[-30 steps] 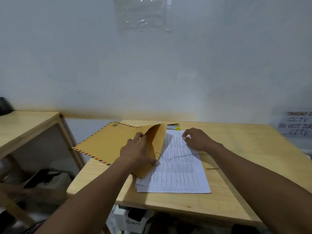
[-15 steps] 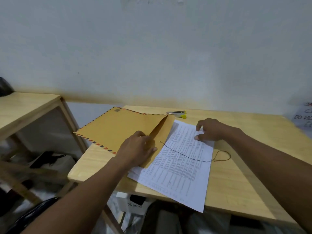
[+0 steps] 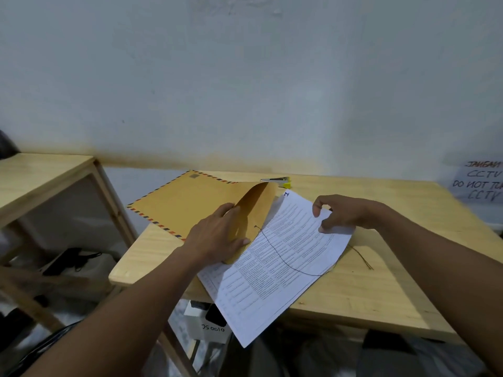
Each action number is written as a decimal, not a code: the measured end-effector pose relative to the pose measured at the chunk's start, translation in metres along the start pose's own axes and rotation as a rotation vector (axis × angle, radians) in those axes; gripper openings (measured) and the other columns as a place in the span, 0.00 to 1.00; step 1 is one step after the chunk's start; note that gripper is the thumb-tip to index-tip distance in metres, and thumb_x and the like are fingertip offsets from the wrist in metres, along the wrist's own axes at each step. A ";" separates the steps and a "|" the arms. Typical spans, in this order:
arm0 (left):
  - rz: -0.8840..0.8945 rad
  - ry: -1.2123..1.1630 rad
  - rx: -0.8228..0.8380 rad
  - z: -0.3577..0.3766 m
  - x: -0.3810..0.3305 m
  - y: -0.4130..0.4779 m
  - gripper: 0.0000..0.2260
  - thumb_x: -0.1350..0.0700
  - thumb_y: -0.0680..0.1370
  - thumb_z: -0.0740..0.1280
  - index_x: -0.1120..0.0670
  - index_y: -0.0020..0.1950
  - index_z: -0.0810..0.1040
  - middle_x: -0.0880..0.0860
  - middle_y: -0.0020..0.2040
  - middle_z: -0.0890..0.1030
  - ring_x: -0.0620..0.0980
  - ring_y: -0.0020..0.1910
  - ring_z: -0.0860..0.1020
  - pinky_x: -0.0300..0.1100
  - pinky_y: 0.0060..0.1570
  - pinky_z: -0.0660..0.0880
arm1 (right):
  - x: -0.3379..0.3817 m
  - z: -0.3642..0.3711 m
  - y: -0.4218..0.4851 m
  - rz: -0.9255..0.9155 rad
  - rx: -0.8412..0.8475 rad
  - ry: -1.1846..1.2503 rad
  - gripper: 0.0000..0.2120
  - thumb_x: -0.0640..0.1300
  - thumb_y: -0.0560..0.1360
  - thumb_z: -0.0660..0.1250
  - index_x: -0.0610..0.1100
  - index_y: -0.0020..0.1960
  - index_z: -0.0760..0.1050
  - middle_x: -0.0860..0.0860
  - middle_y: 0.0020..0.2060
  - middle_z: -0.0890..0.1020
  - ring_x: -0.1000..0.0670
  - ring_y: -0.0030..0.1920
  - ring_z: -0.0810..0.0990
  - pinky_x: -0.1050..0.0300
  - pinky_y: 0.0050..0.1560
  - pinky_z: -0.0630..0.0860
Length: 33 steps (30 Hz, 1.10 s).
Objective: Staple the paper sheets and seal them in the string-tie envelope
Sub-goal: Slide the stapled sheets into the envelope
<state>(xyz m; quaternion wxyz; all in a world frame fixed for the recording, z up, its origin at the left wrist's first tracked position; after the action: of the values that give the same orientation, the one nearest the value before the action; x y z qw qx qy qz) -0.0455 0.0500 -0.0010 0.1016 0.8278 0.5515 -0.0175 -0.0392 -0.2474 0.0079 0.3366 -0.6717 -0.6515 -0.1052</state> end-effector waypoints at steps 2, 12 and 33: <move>0.019 -0.008 0.023 0.000 0.001 0.002 0.41 0.33 0.75 0.67 0.47 0.82 0.56 0.45 0.82 0.57 0.55 0.71 0.73 0.53 0.60 0.79 | -0.004 -0.003 -0.009 0.015 0.031 0.057 0.13 0.38 0.71 0.71 0.52 0.52 0.76 0.51 0.50 0.75 0.47 0.42 0.76 0.56 0.39 0.71; -0.068 -0.027 0.027 -0.011 -0.001 0.020 0.54 0.29 0.66 0.73 0.50 0.83 0.51 0.46 0.82 0.55 0.55 0.74 0.69 0.54 0.63 0.76 | -0.044 -0.060 -0.051 0.105 -0.065 0.281 0.17 0.30 0.76 0.66 0.47 0.54 0.85 0.43 0.60 0.81 0.40 0.57 0.83 0.45 0.54 0.83; -0.139 -0.044 -0.010 -0.015 -0.033 0.042 0.53 0.33 0.60 0.79 0.52 0.77 0.62 0.51 0.77 0.64 0.58 0.70 0.72 0.54 0.59 0.77 | -0.043 -0.104 -0.128 0.002 -0.521 0.792 0.19 0.27 0.78 0.61 0.43 0.61 0.81 0.43 0.63 0.74 0.48 0.45 0.78 0.61 0.28 0.80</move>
<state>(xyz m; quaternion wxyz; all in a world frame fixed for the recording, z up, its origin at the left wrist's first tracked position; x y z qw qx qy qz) -0.0214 0.0072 0.0242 0.1163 0.7863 0.6055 -0.0402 -0.1350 -0.3531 0.1008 0.3798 -0.6425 -0.4242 -0.5129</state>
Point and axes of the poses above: each hand's wrist, its own y-axis towards the middle knuckle, its own z-axis out of the palm, x = y × z, the point moved 6 cm from there along y, towards the middle knuckle
